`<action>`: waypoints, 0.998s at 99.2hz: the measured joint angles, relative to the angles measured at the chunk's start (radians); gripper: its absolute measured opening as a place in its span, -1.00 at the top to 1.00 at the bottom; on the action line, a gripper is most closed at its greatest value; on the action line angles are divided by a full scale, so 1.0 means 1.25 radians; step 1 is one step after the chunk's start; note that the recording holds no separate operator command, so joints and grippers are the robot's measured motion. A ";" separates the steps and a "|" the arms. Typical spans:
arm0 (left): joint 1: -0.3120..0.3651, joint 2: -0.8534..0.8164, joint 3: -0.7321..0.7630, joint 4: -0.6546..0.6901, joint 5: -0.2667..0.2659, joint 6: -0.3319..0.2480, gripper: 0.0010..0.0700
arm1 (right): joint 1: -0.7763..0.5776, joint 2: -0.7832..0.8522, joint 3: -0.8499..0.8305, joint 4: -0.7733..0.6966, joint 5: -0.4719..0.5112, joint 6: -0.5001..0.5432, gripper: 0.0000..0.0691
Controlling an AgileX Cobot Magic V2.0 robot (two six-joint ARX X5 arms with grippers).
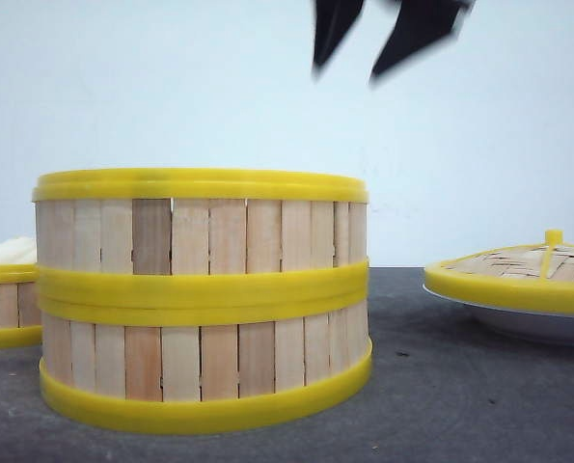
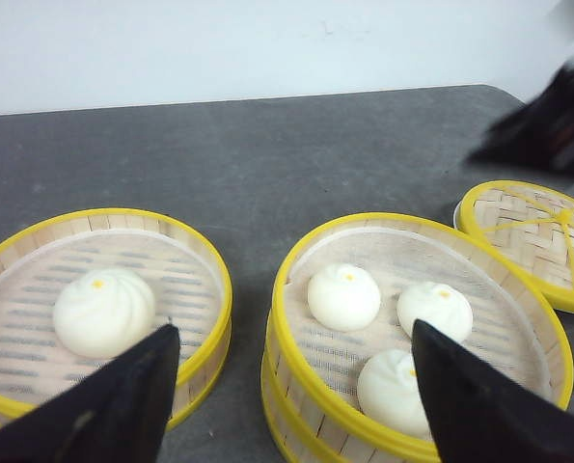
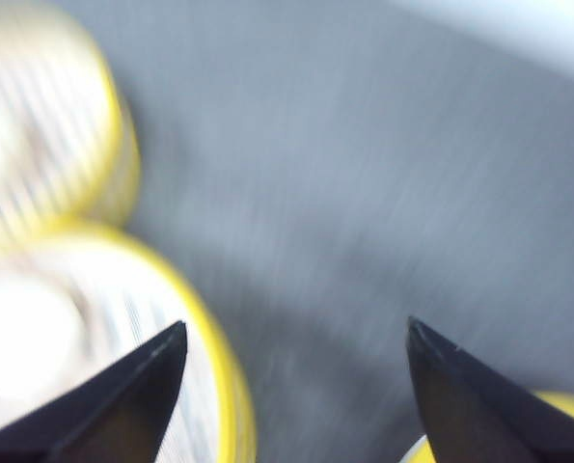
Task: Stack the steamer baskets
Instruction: 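Open the right gripper and raise it away from the stack, then grasp the rim of the bun-filled basket nearest the left gripper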
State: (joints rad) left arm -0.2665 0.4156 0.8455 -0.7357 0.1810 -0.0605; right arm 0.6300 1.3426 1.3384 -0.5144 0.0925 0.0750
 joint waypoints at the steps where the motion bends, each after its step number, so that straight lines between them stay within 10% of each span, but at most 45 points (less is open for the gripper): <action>1: 0.000 0.000 0.000 0.000 0.000 -0.001 -0.32 | 0.000 -0.011 0.000 0.000 0.002 -0.001 -0.29; 63: 0.017 0.127 0.000 0.090 -0.185 -0.026 -0.27 | 0.000 -0.479 -0.190 -0.092 0.058 0.002 -0.20; 99: 0.209 0.414 0.000 0.250 -0.207 -0.041 -0.11 | 0.000 -0.622 -0.299 -0.118 0.057 0.049 -0.20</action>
State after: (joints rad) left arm -0.0048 0.9337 0.8455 -0.4232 -0.0780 -0.1116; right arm 0.6304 0.5655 0.9649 -0.6617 0.1642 0.1364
